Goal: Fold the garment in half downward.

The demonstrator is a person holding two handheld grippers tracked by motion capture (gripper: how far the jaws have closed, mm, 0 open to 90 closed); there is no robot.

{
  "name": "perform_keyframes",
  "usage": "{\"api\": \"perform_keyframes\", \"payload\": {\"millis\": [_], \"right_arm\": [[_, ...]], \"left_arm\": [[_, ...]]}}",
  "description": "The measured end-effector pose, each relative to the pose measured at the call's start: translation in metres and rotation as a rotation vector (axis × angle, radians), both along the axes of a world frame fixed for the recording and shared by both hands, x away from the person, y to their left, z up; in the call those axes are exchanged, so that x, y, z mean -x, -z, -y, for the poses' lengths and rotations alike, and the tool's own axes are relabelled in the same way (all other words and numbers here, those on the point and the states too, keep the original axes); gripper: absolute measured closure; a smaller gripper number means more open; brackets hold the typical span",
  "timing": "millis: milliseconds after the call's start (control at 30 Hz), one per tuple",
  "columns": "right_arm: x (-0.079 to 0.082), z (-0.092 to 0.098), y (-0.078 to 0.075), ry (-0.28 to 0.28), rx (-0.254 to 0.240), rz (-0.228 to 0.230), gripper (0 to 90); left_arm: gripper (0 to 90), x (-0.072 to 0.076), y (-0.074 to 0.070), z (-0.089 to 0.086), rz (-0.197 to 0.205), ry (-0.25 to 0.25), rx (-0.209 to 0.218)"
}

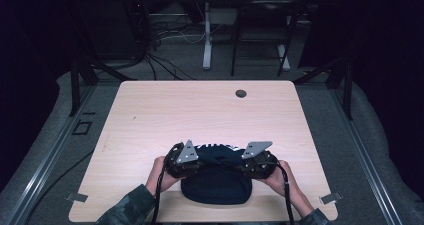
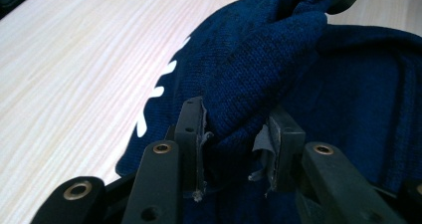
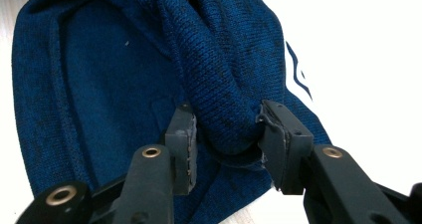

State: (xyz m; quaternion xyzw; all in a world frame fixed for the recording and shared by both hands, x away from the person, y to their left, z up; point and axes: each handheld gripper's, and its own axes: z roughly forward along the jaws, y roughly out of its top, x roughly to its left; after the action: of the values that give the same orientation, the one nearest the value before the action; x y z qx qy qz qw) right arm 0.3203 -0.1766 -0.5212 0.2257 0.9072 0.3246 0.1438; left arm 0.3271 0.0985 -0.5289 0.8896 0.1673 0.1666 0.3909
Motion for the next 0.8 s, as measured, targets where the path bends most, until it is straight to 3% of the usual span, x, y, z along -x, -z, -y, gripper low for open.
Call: {"api": "perform_keyframes", "payload": {"millis": [200, 600, 800], "right_arm": [[0.001, 0.001, 0.007, 0.009, -0.010, -0.036, 59.3], [0.007, -0.001, 0.017, 0.007, 0.005, -0.057, 58.5], [0.010, -0.002, 0.022, 0.004, 0.011, -0.068, 57.9]], "left_arm": [[65.5, 0.004, 0.008, 0.000, -0.022, 0.008, -0.005], [65.5, 0.012, 0.025, -0.002, -0.073, -0.006, 0.018], [65.3, 0.014, 0.031, -0.002, -0.093, -0.001, -0.003]]}}
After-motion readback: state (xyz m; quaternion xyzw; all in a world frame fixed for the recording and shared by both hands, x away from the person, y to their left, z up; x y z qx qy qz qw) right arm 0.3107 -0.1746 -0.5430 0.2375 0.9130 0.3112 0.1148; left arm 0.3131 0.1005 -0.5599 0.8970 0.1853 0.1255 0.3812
